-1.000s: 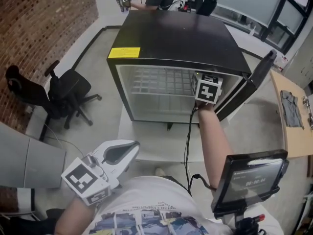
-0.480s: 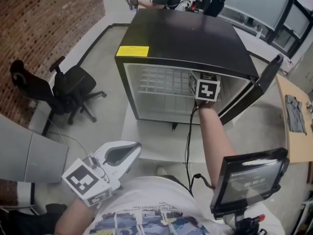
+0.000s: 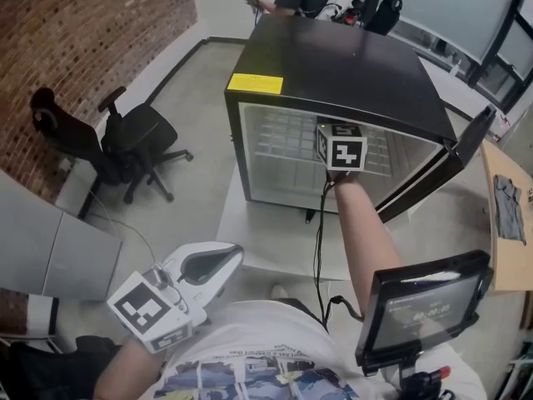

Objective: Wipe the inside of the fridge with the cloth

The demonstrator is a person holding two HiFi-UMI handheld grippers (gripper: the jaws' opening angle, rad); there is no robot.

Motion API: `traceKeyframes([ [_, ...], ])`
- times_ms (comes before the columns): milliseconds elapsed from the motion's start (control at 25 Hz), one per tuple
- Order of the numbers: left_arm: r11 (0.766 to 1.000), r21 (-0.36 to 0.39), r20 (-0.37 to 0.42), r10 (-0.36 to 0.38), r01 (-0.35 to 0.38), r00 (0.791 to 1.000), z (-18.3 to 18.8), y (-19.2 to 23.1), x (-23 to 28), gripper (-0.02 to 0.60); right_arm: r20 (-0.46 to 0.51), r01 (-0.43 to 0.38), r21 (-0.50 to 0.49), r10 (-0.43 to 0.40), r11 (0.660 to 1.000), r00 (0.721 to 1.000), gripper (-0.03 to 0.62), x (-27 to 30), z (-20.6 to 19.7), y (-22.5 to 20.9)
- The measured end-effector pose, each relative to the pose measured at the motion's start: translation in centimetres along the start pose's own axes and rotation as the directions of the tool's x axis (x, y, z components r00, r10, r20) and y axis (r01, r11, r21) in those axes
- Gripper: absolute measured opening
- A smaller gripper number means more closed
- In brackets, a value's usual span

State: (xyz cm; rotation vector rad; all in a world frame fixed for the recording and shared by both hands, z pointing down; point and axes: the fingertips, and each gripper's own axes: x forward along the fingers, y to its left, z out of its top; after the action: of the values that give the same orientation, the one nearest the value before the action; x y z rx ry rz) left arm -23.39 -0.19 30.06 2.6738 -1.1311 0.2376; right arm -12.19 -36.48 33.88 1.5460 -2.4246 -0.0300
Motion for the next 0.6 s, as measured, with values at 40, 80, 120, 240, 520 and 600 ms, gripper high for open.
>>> traceKeyframes([
  [40,1.000,-0.001,0.003,0.002,-0.002,1.000,-0.1,0.1,-0.2,0.008,0.002,-0.012,-0.002,0.012,1.000,1.000,0.080,0.3,0.2,0.6],
  [80,1.000,-0.007,0.005,0.008,-0.007,1.000,-0.2,0.1,-0.5,0.008,0.005,-0.024,-0.004,0.024,1.000,1.000,0.080,0.5,0.3,1.2],
  [120,1.000,-0.011,0.006,0.010,-0.010,1.000,-0.4,0.2,-0.7,0.008,0.007,-0.036,-0.007,0.036,0.999,0.999,0.080,0.8,0.5,1.7],
  [240,0.999,-0.032,0.018,0.017,-0.016,1.000,-0.3,0.1,-1.2,0.008,0.011,-0.070,-0.015,0.070,0.997,0.998,0.080,1.5,1.0,3.4],
  [520,0.998,-0.026,0.018,0.051,-0.051,0.999,-0.6,0.9,-2.1,0.008,0.008,-0.129,-0.034,0.130,0.991,0.992,0.080,3.0,1.7,6.6],
  [600,0.998,-0.031,0.020,0.054,-0.053,0.998,-0.8,1.1,-2.3,0.008,0.007,-0.146,-0.035,0.146,0.989,0.989,0.080,3.3,1.8,7.2],
])
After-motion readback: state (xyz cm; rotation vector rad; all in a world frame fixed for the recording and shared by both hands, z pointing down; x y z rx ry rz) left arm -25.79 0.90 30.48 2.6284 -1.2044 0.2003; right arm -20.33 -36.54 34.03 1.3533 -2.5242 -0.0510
